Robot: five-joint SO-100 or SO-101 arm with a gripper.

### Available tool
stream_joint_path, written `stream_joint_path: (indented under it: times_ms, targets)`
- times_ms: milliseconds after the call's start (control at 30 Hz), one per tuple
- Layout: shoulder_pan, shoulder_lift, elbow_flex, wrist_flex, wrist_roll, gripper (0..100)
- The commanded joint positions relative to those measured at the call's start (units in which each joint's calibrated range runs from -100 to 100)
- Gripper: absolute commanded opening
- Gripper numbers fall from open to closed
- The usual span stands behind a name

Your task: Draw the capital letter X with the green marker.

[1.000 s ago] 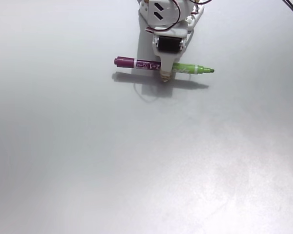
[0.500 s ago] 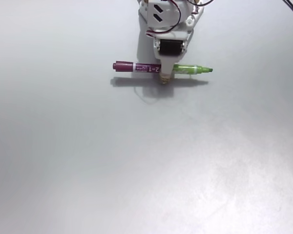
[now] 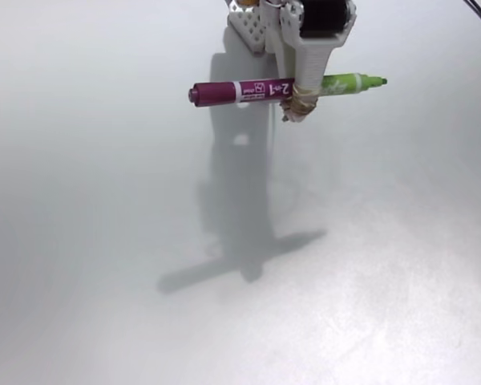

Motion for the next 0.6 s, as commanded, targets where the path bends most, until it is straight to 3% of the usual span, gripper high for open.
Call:
stream_joint_path:
  times_ms: [0, 267, 567]
  targets:
    - [3.79, 9.71, -21.44, -2.79, 6.15, 1]
    - [18.92, 17.53, -13.71, -32.7, 17.05, 1]
    - [28.44, 32.05, 9.64, -87.06, 25.89, 1]
